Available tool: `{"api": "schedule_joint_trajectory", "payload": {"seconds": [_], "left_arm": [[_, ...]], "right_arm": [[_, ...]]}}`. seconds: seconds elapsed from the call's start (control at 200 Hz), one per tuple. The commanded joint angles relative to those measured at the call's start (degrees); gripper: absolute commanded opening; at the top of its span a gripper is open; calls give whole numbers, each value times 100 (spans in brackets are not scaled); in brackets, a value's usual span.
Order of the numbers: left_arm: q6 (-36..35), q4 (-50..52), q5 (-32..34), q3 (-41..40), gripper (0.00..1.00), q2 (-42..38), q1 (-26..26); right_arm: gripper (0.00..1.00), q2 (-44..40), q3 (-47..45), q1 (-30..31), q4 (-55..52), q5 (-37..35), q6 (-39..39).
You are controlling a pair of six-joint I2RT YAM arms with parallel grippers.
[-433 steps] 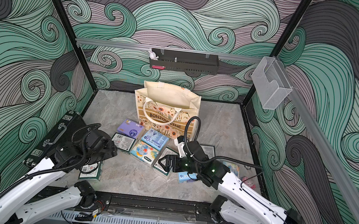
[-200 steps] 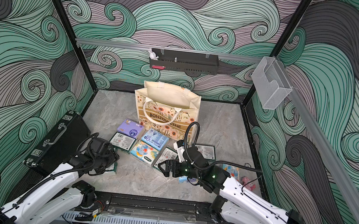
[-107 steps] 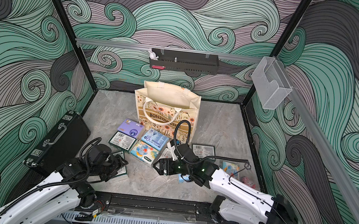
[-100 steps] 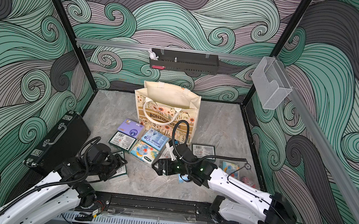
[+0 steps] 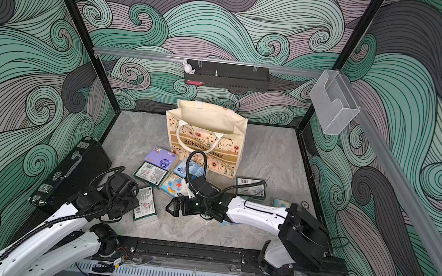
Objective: Put tissues into the canvas bag
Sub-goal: Move the pack of facial tissues to the center of the board, then pick up the pack of facial tissues from the center of the board.
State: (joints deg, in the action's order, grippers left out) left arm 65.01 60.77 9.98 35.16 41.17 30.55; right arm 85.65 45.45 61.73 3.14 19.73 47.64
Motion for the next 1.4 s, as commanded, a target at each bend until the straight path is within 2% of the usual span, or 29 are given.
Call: {"api": "schedule_joint_trajectory", "payload": {"seconds": [0.0, 0.205, 0.29, 0.415, 0.495, 0.585, 0.706, 1.001, 1.226, 1.396], "left_arm": [[-197, 33, 288, -136, 56, -1, -156], [-305, -329, 49, -410, 59, -4, -272], [-294, -524, -76, -536, 59, 3, -292], [-170, -923, -413, -847, 53, 64, -304], [-108, -1021, -551, -989, 41, 77, -308], [-55, -961, -609, -1095, 20, -2, -311], [55, -814, -700, -1275, 3, -209, -318], [276, -645, -1201, -1755, 0, -1002, -321], [323, -249, -1234, -1825, 0, -1696, -310], [358, -137, -1275, -1923, 0, -2016, -312]], "right_arm": [[100, 230, 201, 41, 666, 103, 288], [99, 847, 248, 91, 1599, -101, 835], [99, 1043, 375, 203, 1690, -444, 972], [98, 1359, 640, 361, 1697, -728, 1103], [98, 1584, 782, 384, 1740, -739, 1226], [98, 1799, 880, 383, 1804, -733, 1324], [98, 2059, 1054, 383, 1805, -713, 1350], [100, 2684, 1509, 383, 1850, -431, 1361], [100, 2903, 1608, 409, 1945, -212, 1425], [92, 2996, 1580, 453, 2310, -1, 1485]]}}
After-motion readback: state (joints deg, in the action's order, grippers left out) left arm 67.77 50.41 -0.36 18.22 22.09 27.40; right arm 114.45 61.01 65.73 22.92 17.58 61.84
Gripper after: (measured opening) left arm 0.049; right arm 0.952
